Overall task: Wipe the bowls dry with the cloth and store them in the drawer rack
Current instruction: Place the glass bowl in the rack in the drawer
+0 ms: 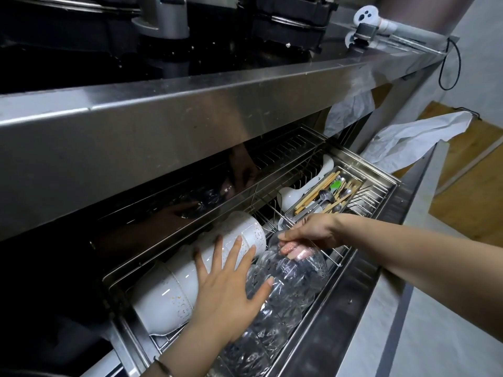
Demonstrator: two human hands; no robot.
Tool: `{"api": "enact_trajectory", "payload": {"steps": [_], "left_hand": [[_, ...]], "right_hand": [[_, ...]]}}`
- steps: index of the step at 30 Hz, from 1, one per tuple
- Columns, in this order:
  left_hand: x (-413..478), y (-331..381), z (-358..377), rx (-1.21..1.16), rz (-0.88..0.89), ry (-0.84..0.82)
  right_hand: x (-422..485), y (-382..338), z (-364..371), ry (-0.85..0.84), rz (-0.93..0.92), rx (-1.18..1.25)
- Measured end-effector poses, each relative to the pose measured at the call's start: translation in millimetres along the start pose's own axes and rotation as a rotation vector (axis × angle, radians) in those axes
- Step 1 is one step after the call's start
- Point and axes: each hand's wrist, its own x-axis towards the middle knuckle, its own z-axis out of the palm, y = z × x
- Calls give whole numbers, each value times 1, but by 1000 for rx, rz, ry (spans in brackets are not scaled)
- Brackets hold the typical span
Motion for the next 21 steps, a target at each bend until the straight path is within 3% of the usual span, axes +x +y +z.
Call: {"api": "enact_trajectory", "payload": {"steps": [8, 15, 21], "left_hand": [[1, -1, 3, 0, 0, 7], [3, -3, 6, -13, 10, 30], [3, -3, 4, -32, 15, 25]], "right_hand": [[-15, -10, 5, 36, -42, -259], [-12, -7, 7, -137, -64, -4], [-20, -9, 17, -92, -49, 37]]}}
